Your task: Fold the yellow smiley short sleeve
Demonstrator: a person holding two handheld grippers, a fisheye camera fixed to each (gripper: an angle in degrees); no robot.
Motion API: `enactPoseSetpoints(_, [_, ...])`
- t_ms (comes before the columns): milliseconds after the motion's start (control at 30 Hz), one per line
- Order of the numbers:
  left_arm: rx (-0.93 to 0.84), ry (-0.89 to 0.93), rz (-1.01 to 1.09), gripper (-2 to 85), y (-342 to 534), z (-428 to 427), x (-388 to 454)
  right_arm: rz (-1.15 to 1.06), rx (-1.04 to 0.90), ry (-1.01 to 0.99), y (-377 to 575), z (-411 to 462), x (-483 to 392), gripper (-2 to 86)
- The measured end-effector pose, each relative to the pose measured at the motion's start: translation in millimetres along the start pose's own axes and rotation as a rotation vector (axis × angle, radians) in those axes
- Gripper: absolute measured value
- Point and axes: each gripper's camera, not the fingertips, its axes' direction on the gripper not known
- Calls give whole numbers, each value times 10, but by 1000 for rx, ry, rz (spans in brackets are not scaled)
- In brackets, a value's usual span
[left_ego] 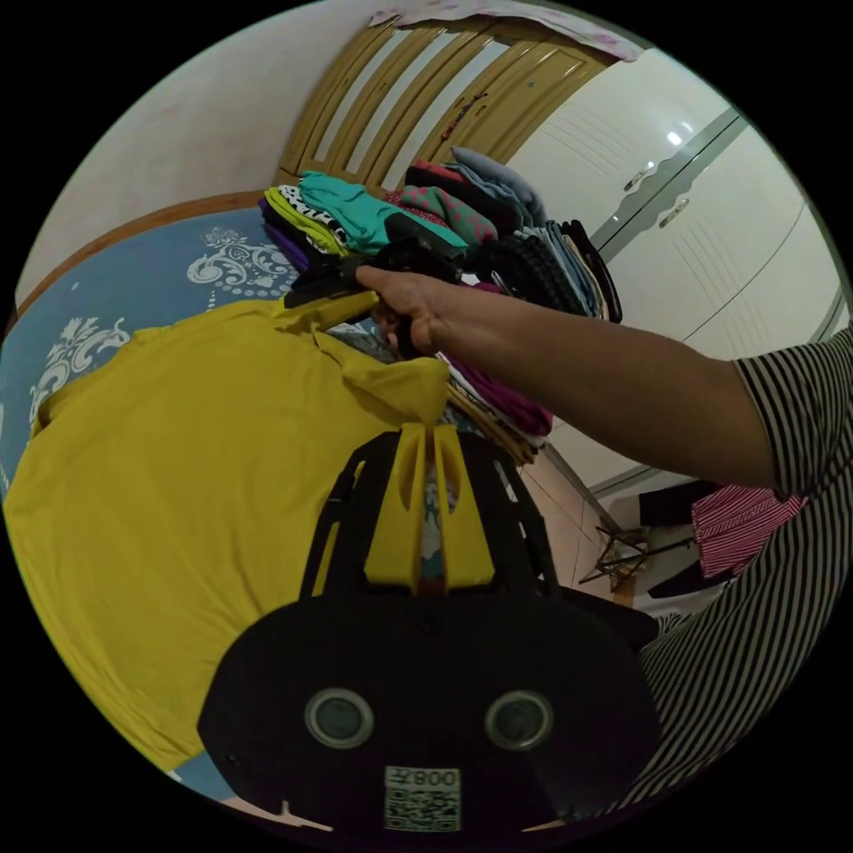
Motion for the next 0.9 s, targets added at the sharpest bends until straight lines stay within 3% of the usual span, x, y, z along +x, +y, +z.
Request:
enactPoseSetpoints(133, [7,10,-22,11,118,-358,-87,-8,-15,99,-169,559,47,77])
enactPoseSetpoints(567, [85,69,-55,11,601,-1964,-371,25,76,-51,-393,1930,446,15])
enactPoseSetpoints(900, [355,16,-198,12,1502,-4176,-904,-312,102,-54,-497,3467,-645,10])
